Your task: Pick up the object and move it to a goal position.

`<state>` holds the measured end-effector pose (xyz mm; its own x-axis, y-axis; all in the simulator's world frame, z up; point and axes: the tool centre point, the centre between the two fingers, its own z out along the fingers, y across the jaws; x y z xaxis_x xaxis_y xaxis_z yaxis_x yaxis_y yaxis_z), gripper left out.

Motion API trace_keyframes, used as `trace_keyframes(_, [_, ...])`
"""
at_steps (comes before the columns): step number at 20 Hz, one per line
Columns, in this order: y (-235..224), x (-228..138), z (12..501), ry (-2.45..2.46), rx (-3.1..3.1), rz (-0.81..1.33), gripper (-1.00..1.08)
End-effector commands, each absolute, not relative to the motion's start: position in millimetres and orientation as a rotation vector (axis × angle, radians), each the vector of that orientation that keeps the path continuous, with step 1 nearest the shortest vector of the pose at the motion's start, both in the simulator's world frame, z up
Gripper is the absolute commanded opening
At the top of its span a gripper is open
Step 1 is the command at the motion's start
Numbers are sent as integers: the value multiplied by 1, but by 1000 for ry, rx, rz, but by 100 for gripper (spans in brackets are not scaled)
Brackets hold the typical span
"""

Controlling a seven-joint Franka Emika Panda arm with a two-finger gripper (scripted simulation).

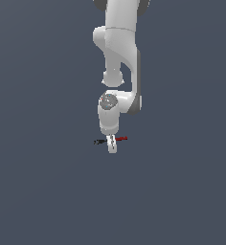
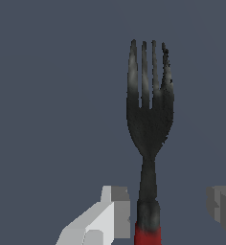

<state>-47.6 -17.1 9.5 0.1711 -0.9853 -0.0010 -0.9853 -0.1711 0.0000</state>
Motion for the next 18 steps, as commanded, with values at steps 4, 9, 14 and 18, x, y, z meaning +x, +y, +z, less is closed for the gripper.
trace_keyframes(4, [-18,-47,10,2023,-2403,1,-100])
trace_keyframes(9, [-25,-41,15,2023,-2403,1,-100])
trace_keyframes(14, [-41,-24,29,2023,-2404,0,-100])
trace_keyframes(18, [-58,-6,43,2023,-2406,-1,-100])
